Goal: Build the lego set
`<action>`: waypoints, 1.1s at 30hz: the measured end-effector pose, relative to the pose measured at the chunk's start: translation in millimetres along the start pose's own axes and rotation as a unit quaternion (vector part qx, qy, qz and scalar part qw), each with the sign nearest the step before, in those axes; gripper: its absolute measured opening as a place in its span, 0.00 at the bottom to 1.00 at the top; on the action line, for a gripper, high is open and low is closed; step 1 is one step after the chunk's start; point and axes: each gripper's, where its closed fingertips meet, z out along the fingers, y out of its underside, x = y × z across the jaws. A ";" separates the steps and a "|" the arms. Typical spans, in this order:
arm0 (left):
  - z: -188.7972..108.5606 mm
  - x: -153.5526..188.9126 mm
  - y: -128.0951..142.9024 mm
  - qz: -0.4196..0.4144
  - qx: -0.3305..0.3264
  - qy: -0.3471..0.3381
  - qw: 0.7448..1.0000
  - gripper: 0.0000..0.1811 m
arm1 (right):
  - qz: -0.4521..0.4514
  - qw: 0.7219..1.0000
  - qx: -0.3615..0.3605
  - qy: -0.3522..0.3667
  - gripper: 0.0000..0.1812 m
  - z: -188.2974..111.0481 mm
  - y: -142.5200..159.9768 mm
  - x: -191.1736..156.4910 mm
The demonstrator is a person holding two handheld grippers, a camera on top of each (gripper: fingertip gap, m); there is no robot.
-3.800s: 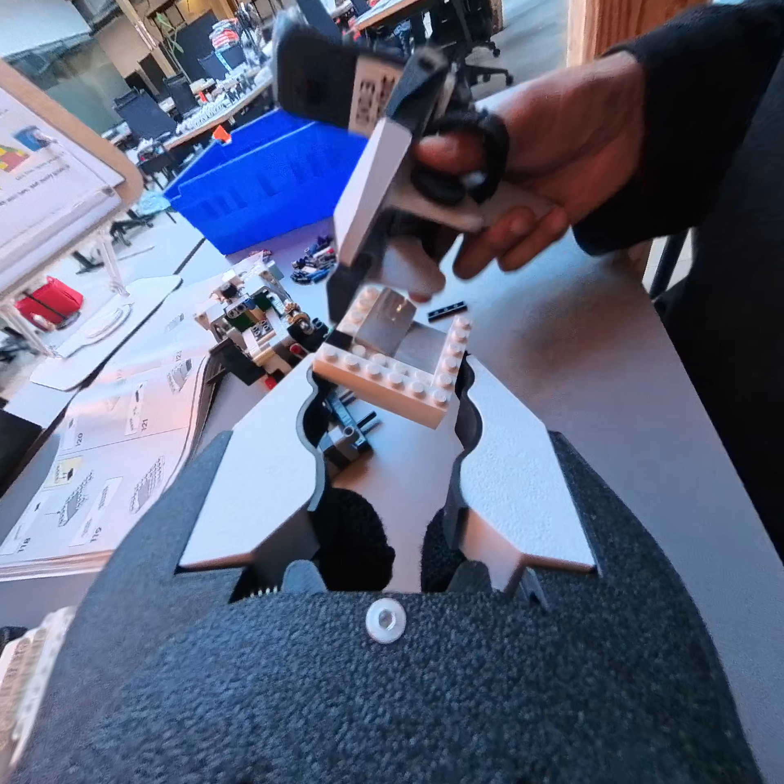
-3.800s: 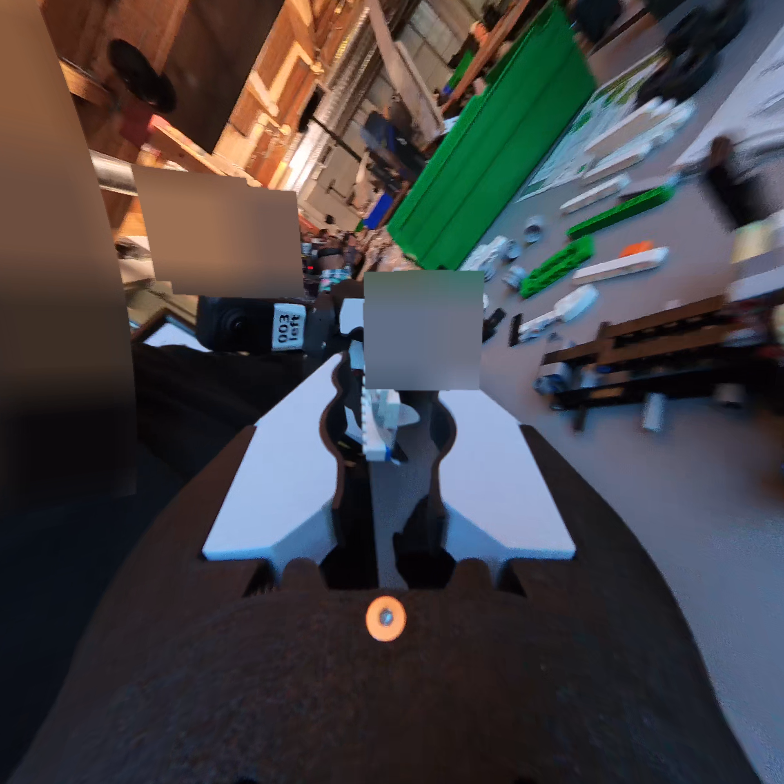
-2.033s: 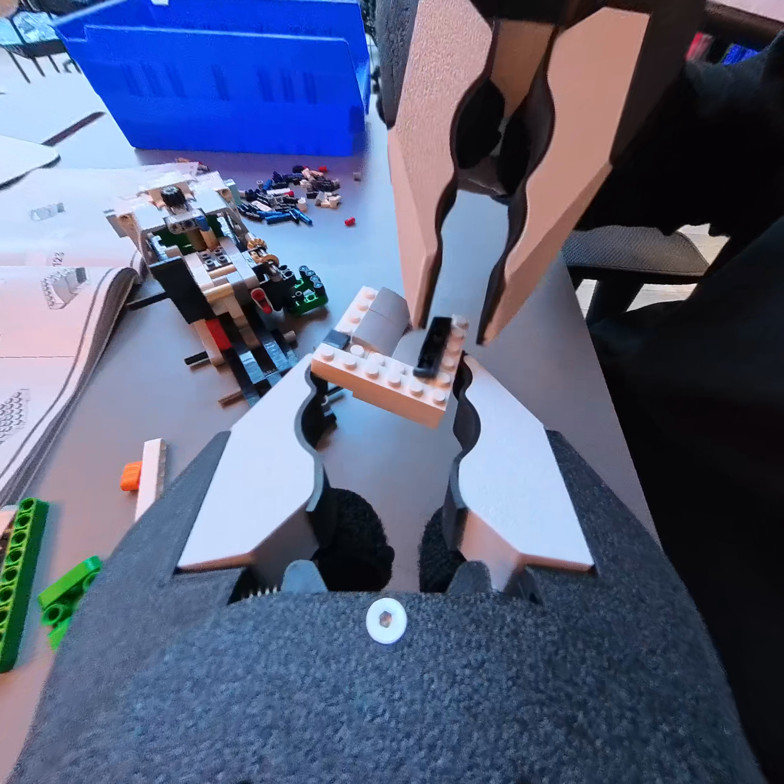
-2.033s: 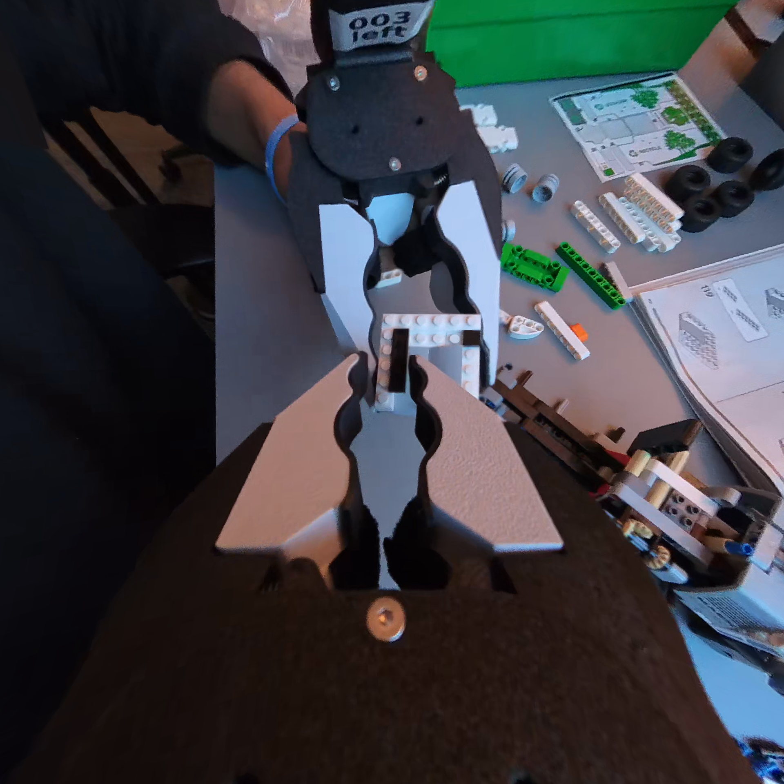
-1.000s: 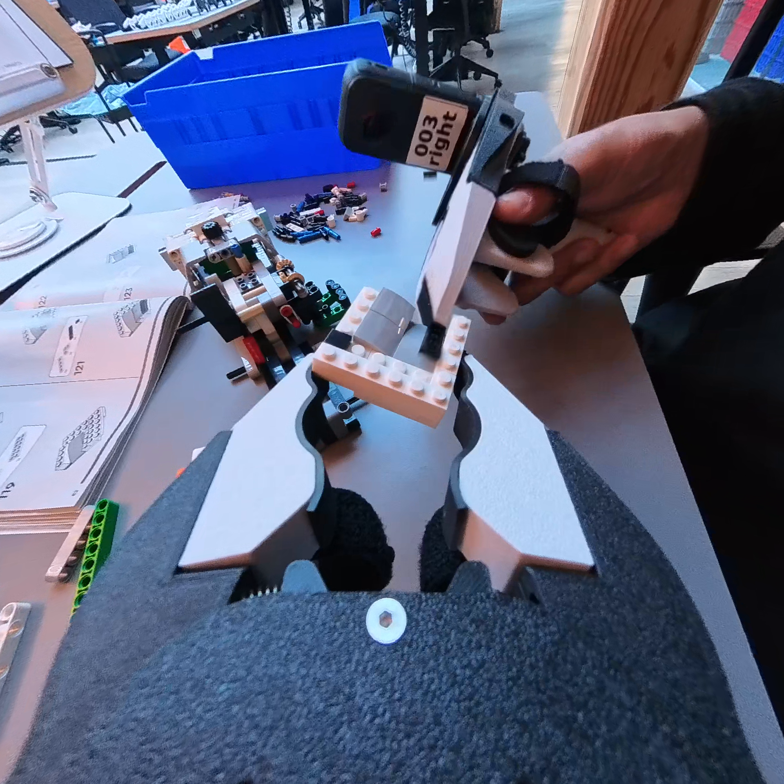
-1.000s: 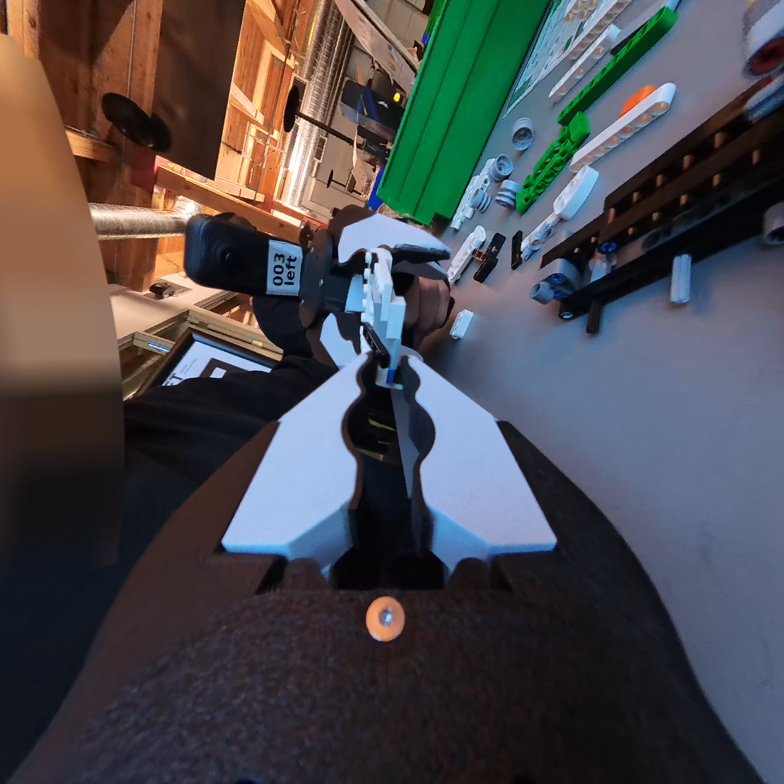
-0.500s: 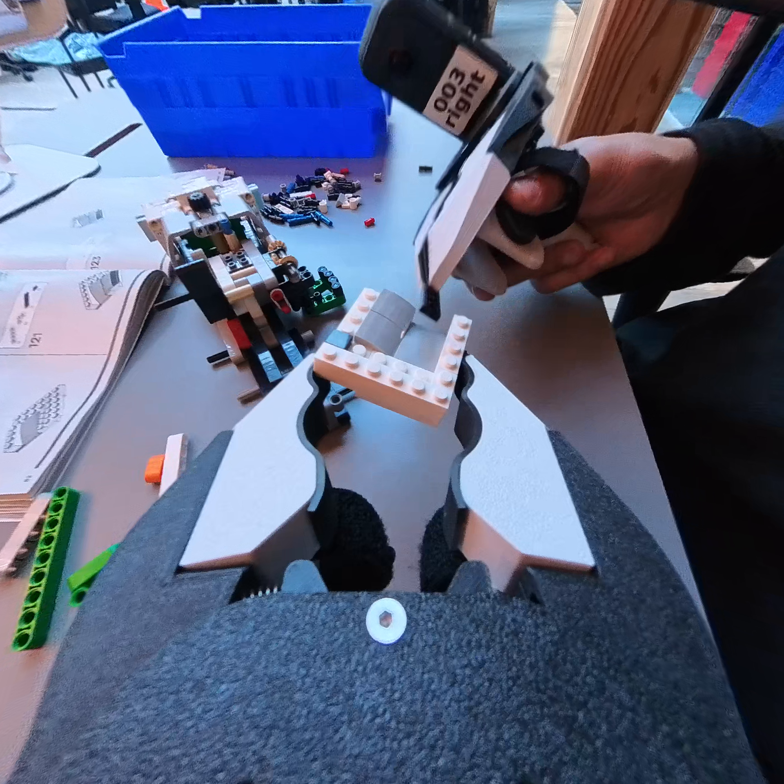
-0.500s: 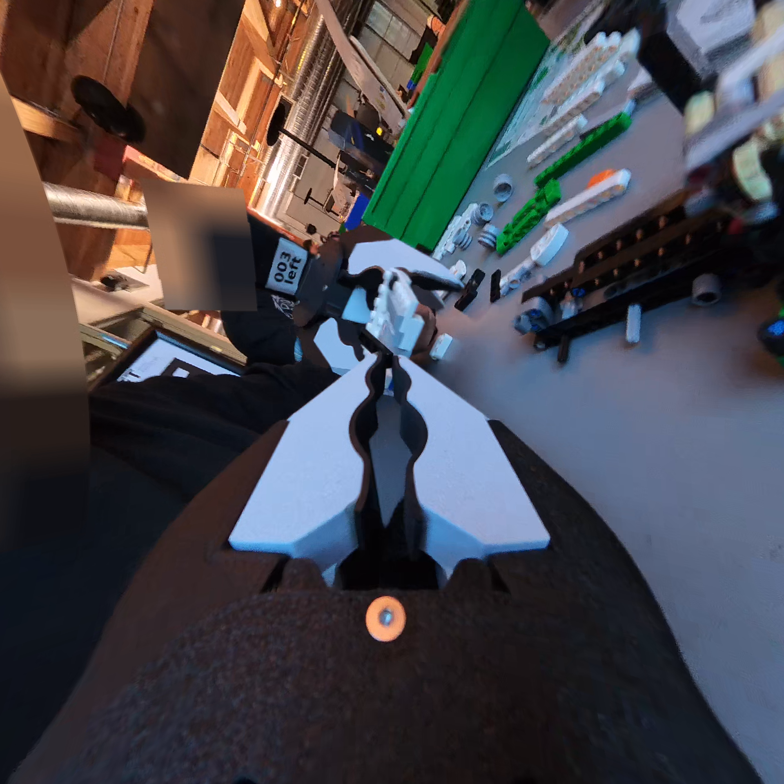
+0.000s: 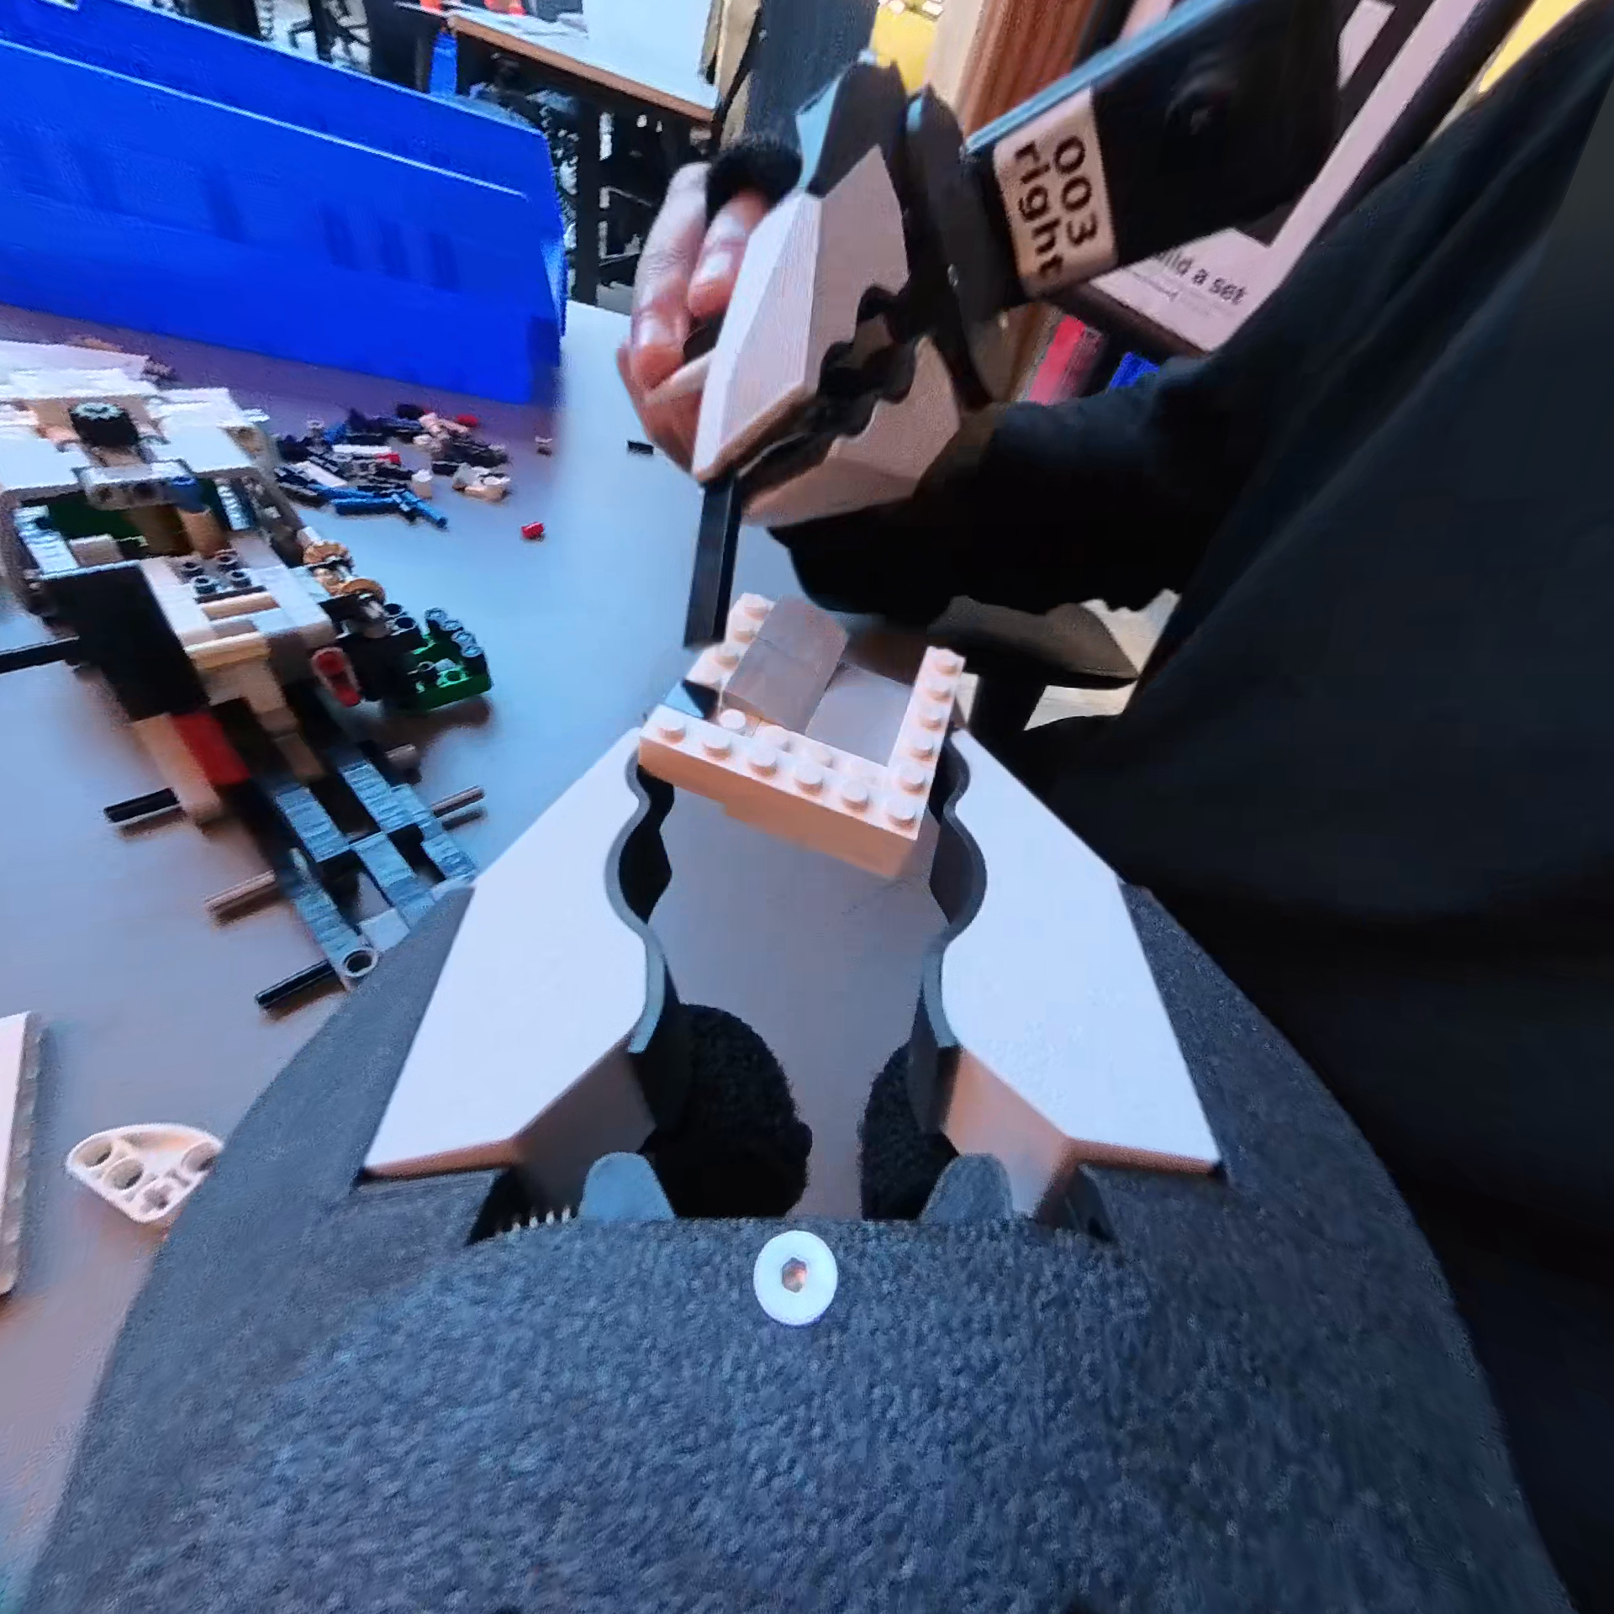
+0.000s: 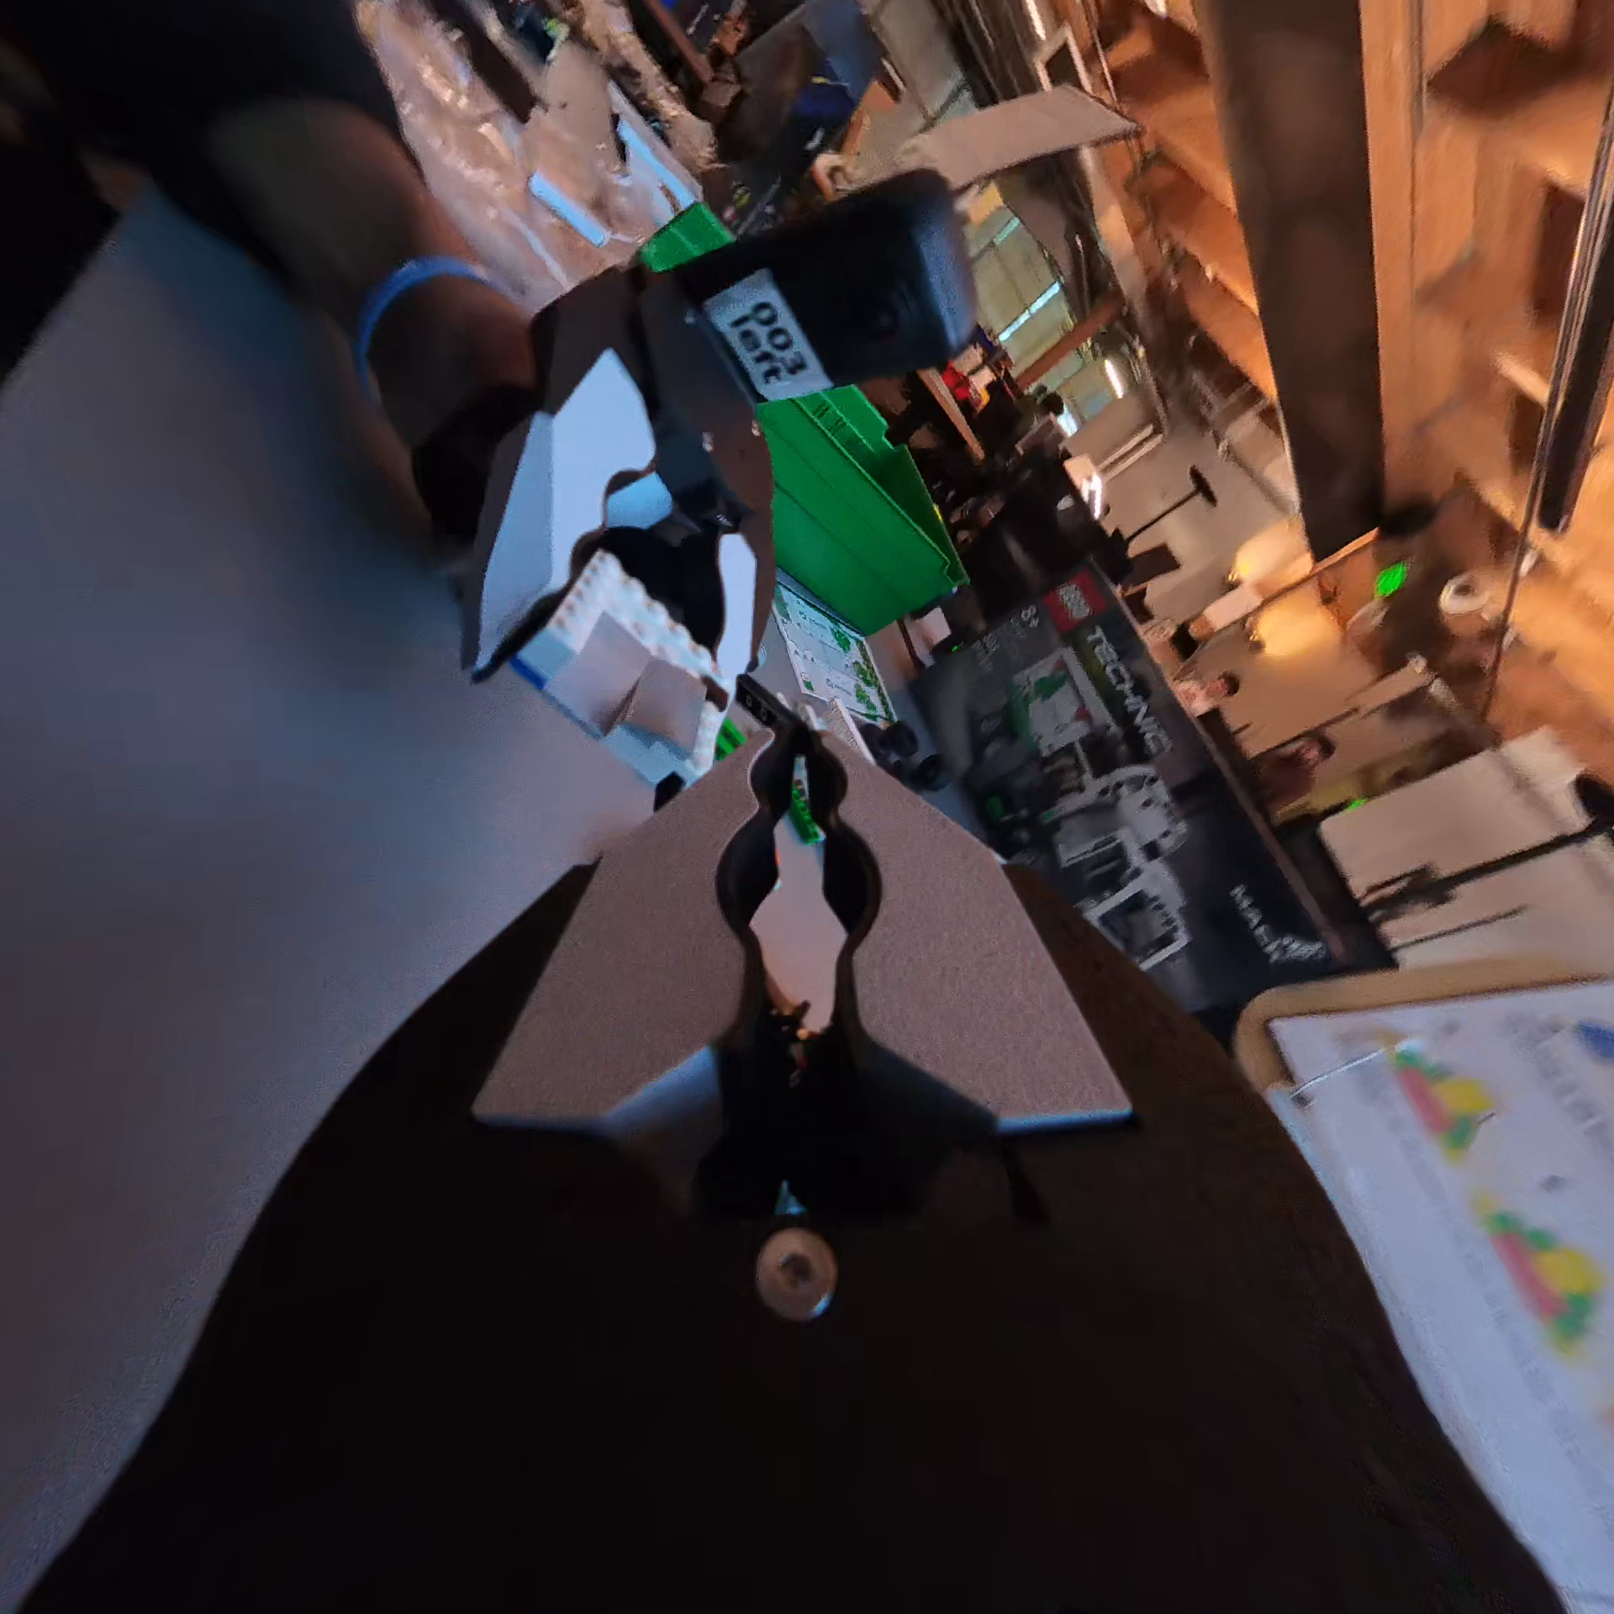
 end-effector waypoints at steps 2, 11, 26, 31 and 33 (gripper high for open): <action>-0.7 2.8 -1.6 0.003 0.003 0.007 1.000 0.32 | -0.044 0.999 0.000 -0.018 0.01 1.7 -0.8 -5.6; 0.9 5.5 0.8 0.013 -0.003 0.011 1.000 0.32 | -0.175 0.984 0.005 -0.044 0.01 -3.3 -5.3 -11.1; 1.2 10.1 -2.2 0.062 0.008 0.008 0.998 0.32 | -0.350 0.936 -0.005 -0.041 0.01 -4.9 -19.6 -11.5; -1.1 10.6 -6.9 0.088 0.024 0.002 0.996 0.32 | -0.366 0.929 0.005 -0.052 0.01 -3.2 -25.6 -11.3; -2.0 10.6 -8.3 0.092 0.028 0.001 0.995 0.32 | -0.359 0.931 0.001 -0.058 0.01 -3.0 -25.9 -10.2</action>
